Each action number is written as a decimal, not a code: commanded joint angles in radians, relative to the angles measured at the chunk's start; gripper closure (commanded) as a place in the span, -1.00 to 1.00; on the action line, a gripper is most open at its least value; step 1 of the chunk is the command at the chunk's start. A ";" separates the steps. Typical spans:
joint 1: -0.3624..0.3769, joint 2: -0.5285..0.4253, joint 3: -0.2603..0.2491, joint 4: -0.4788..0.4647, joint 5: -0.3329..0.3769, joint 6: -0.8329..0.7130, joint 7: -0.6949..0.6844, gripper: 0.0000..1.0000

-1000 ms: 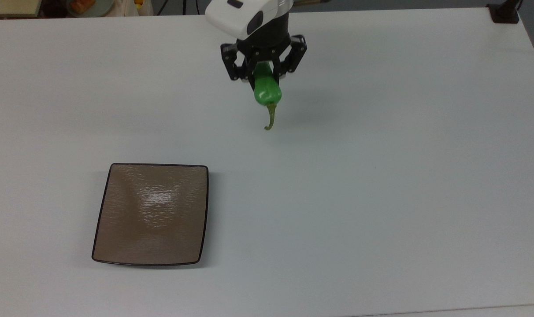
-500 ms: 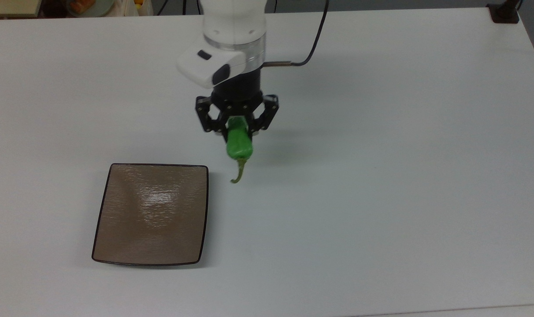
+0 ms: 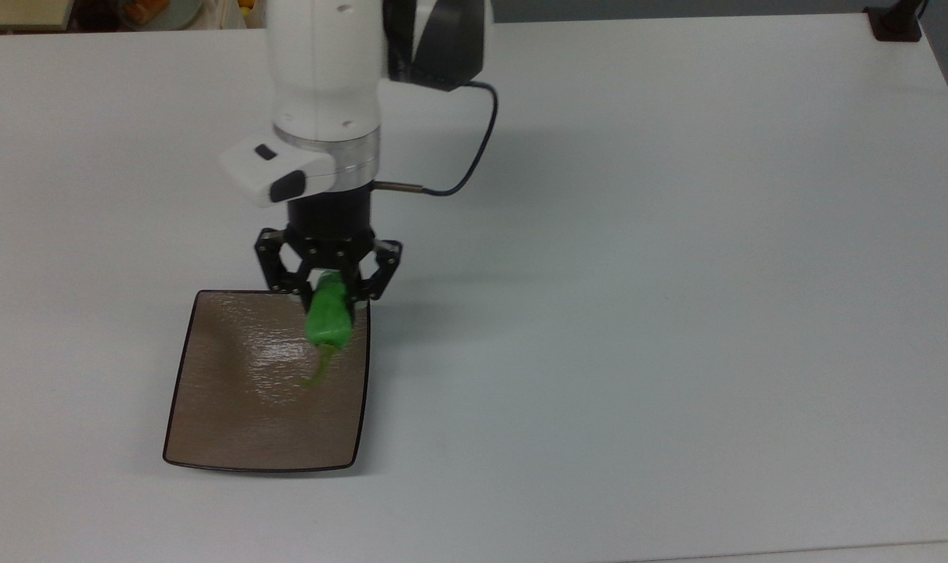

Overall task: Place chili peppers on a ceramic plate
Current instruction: 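Lower the chili pepper onto the plate and open the gripper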

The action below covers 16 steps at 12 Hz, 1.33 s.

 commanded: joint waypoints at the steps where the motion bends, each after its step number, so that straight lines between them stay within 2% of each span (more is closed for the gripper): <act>1: -0.048 0.045 -0.002 -0.002 0.025 0.122 0.009 0.80; 2: -0.050 0.056 -0.002 -0.002 0.025 0.141 0.009 0.76; 4: -0.062 0.073 -0.002 -0.004 0.023 0.156 -0.002 0.40; 5: -0.062 0.076 -0.002 -0.004 0.021 0.156 -0.004 -0.17; 6: -0.062 0.076 -0.002 -0.004 0.008 0.156 -0.008 -0.90; 7: -0.061 0.076 -0.002 -0.004 0.006 0.156 -0.010 -1.00; 12: -0.059 0.060 0.008 -0.002 0.015 0.141 0.004 -1.00; 13: -0.059 0.041 0.011 -0.007 0.015 0.110 0.006 -1.00; 16: -0.061 -0.031 0.020 -0.004 0.006 -0.121 0.003 -1.00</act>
